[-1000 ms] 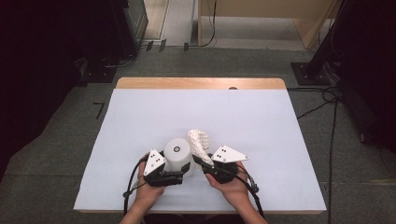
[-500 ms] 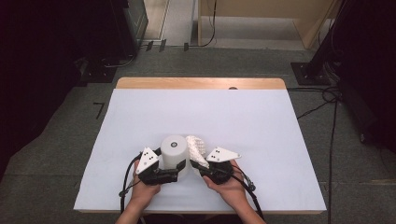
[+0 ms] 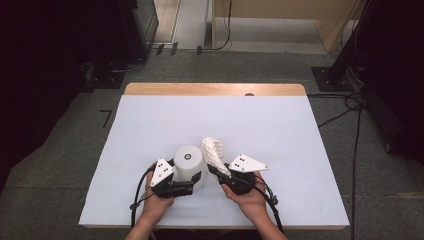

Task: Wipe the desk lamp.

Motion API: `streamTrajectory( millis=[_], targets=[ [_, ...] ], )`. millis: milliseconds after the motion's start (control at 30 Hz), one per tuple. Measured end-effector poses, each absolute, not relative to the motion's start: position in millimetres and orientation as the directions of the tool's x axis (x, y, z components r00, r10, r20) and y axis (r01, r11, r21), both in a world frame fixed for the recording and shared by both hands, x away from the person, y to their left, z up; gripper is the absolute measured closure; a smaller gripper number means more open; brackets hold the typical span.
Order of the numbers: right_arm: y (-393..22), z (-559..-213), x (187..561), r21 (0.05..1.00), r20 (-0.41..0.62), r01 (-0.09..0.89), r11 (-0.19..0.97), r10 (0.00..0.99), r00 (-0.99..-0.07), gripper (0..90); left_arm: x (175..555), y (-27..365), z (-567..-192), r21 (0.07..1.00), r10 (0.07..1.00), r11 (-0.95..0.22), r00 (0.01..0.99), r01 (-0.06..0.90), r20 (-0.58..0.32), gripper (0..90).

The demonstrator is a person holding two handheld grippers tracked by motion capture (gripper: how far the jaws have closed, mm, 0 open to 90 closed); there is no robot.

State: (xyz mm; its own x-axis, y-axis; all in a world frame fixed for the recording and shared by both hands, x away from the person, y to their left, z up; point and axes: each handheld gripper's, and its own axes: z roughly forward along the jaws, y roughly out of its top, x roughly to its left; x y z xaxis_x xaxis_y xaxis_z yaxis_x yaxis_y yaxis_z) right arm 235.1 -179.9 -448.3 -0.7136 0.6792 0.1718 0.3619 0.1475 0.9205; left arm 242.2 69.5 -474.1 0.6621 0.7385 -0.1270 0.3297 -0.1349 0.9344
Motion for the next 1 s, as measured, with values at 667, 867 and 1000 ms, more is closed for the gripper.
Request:
streamTrajectory(
  millis=[667,867,1000],
  targets=[
    [-186,-471,244,0.898,0.163,0.405,0.171,0.726,-0.668,76.5,239,67,-481,0.926,0.803,-0.214,0.596,0.312,-0.016,7.9],
    [-191,-477,247,0.885,0.175,0.436,0.163,0.752,-0.636,76.4,232,47,-483,0.913,0.881,-0.186,0.474,0.364,-0.010,1.7],
    [-189,-480,248,0.877,0.179,0.451,0.167,0.756,-0.630,76.3,233,44,-485,0.900,0.903,-0.185,0.430,0.394,-0.003,7.1]
  ],
)
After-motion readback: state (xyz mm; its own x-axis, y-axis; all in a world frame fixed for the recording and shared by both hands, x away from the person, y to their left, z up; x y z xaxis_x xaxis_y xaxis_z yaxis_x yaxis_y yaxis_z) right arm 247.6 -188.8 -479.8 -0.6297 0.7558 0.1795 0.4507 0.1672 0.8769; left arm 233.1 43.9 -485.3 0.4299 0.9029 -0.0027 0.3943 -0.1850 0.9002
